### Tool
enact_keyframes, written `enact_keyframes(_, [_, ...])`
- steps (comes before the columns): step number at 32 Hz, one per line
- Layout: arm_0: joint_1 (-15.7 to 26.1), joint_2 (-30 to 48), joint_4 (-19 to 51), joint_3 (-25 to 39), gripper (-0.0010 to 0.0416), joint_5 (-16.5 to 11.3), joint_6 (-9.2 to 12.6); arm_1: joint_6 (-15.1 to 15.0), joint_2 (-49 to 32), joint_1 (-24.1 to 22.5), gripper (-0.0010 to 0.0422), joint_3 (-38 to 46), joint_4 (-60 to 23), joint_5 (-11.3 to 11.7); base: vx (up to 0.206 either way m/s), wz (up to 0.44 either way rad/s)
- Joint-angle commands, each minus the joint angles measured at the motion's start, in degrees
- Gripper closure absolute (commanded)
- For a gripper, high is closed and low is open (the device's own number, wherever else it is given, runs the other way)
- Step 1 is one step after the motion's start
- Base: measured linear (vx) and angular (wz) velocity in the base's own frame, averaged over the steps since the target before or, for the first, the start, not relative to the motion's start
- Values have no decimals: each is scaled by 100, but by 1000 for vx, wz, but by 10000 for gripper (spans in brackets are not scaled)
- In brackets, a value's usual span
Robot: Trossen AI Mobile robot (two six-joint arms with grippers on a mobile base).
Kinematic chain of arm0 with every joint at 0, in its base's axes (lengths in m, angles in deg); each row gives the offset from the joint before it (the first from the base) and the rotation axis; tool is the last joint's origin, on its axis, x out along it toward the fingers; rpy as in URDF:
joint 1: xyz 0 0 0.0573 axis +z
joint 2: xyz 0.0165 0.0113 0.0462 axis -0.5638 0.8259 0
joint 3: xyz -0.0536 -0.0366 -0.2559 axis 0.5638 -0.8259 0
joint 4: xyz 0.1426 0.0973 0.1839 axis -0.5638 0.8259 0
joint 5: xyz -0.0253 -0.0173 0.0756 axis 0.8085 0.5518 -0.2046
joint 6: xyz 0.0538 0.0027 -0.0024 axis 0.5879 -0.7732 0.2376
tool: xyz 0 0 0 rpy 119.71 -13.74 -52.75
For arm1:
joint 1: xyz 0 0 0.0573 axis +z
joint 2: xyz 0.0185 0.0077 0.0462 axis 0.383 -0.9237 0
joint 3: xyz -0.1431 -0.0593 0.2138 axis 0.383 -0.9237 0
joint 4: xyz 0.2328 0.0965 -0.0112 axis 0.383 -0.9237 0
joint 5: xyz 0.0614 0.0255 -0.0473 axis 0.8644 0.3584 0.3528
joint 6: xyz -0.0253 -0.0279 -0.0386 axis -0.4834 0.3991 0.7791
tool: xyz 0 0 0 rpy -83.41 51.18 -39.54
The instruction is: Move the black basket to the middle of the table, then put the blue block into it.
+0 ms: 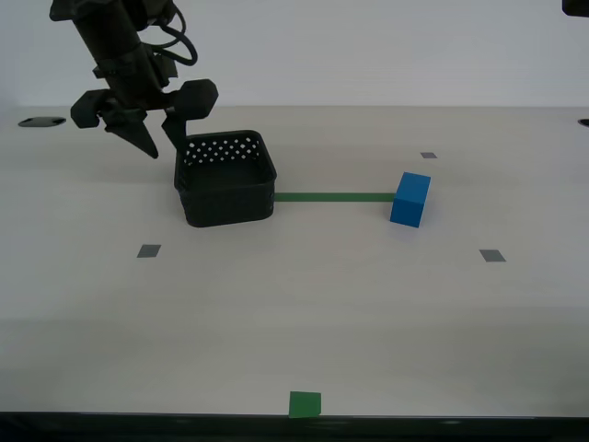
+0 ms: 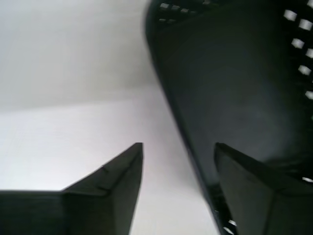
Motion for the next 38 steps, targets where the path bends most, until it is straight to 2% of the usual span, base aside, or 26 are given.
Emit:
enact_keyframes(1, [2, 0, -46, 0, 406, -15, 11, 7, -2, 2, 180, 11, 74, 103, 0, 0])
enact_keyframes(6, [4, 0, -72, 0, 405, -15, 22, 7, -186, -9, 170, 2, 236, 199, 0, 0])
enact_keyframes(8, [4, 0, -87, 0, 406, -15, 46, 9, -389, -31, 170, 52, 243, 2, 0, 0])
enact_keyframes(9, [4, 0, -94, 0, 405, -15, 50, 46, -531, -57, 170, 90, 236, -210, 0, 0])
enact_keyframes(11, [9, 0, -109, 0, 406, -17, 61, 177, -745, -76, 170, 155, 236, -190, 0, 0])
enact_keyframes(19, [26, 0, -107, 0, 406, -20, 109, 234, -1086, -111, 179, 269, 236, -190, 0, 0])
enact_keyframes(20, [28, 0, -109, 0, 406, -17, 109, 236, -1084, -114, 192, 280, 232, -190, 0, 0])
enact_keyframes(24, [33, 0, -109, 0, 405, -17, 118, 249, -1084, -127, 299, 352, 203, -190, 0, 0])
enact_keyframes(25, [35, 0, -109, 0, 406, -17, 122, 232, -1084, -129, 351, 367, 205, -232, 0, 0])
enact_keyframes(27, [37, 0, -109, 0, 405, -17, 129, 122, -1084, -131, 418, 382, 219, -278, 0, 0])
enact_keyframes(28, [37, 0, -109, 0, 406, -17, 131, 79, -1084, -131, 406, 389, 219, -282, 0, 0])
enact_keyframes(33, [37, 0, -111, 0, 405, -17, 131, 79, -1078, -151, 415, 505, 170, -361, 0, 0])
enact_keyframes(38, [39, 0, -111, 0, 405, -17, 140, 140, -1078, -330, 414, 999, -328, -448, 0, 0])
